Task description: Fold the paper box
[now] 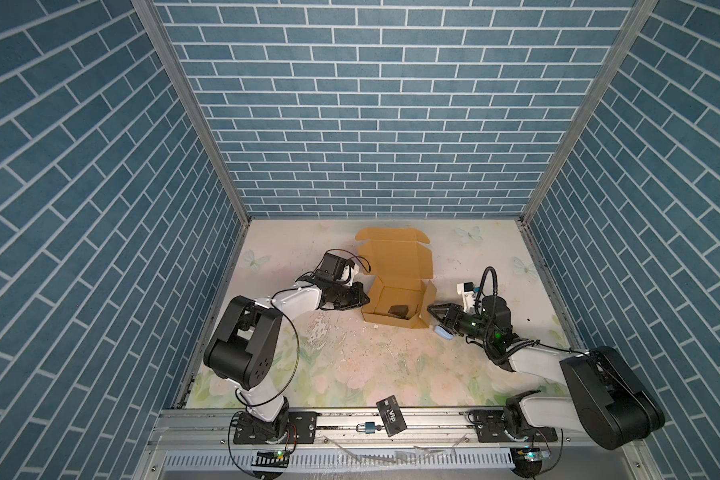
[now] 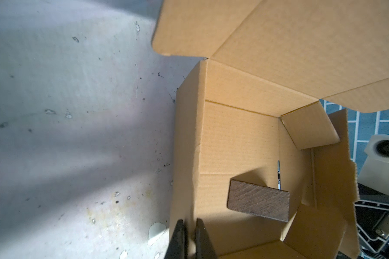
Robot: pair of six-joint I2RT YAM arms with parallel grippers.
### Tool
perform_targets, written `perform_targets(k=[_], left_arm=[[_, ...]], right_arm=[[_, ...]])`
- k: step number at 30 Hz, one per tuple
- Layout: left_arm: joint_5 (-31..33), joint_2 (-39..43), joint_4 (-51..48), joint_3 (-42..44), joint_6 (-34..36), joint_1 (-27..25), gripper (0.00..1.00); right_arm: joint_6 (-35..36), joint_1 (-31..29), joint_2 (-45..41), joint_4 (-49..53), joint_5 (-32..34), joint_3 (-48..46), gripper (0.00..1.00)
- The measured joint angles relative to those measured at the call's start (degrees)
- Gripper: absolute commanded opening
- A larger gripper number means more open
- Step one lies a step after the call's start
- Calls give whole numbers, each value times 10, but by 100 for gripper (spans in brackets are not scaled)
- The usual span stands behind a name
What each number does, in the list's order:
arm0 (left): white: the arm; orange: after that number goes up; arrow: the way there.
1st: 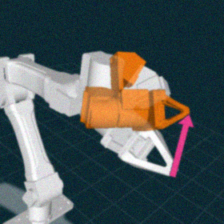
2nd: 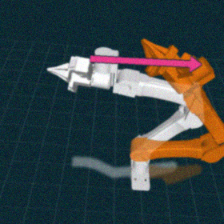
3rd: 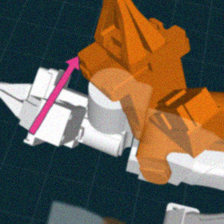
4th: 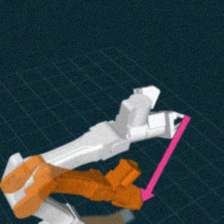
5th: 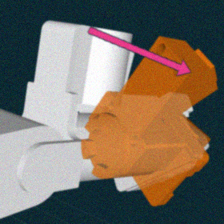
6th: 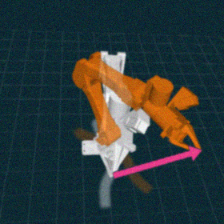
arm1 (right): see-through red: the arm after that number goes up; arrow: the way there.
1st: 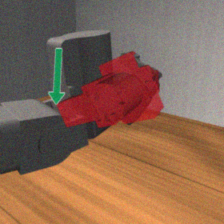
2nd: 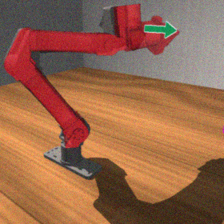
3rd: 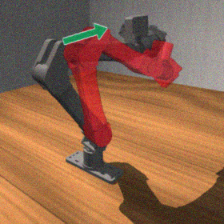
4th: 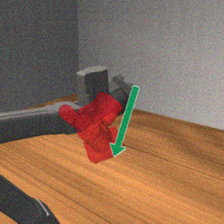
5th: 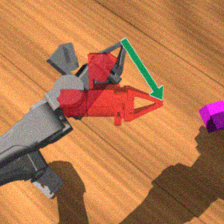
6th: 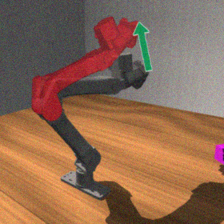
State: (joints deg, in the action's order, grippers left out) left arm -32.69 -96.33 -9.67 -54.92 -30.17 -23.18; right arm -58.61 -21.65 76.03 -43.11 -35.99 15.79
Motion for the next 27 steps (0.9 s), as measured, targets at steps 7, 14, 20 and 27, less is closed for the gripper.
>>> perform_targets(k=[7,14,20,27], left_arm=[[3,0,1,3,1,-1,12],[11,0,0,3,3,-7,12],[18,0,-3,3,4,-12,15],[20,0,-3,2,4,-21,22]], right_arm=[[-10,-15,29,-37,-2,7,40],[-11,-39,56,-44,5,14,39],[-9,-61,63,-31,24,20,41],[4,-86,64,20,75,29,42]])
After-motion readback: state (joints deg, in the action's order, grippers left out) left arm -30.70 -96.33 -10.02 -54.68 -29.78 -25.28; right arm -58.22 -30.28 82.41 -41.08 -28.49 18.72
